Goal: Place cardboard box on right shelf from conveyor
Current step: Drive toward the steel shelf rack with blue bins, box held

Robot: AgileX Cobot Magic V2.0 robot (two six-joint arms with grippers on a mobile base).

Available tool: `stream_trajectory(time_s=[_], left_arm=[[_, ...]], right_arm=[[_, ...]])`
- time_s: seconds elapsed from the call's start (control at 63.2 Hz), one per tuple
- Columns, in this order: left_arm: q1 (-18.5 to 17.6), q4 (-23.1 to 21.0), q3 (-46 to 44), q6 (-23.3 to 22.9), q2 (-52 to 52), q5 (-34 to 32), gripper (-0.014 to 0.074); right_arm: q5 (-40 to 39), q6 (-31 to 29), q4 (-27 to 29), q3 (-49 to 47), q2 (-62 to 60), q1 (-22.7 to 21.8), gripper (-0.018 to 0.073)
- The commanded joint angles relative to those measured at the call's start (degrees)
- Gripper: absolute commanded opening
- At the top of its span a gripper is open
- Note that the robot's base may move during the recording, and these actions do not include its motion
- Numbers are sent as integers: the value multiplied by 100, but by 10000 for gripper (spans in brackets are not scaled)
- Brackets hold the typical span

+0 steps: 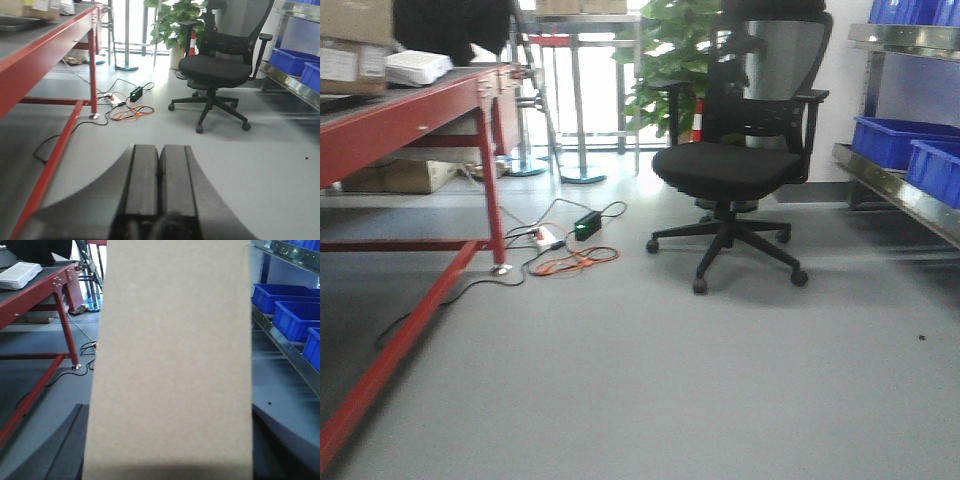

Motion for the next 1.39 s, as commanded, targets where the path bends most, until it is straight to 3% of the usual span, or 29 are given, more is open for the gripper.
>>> stream_trajectory(time_s=[0.0, 1.377], left_arm=[[8, -27, -16, -29, -71, -467, -119], [8, -27, -16, -29, -71, -467, -119]], right_arm=[[-579, -51, -59, -160, 100, -37, 203], [-579, -51, -59, -160, 100, -37, 203]])
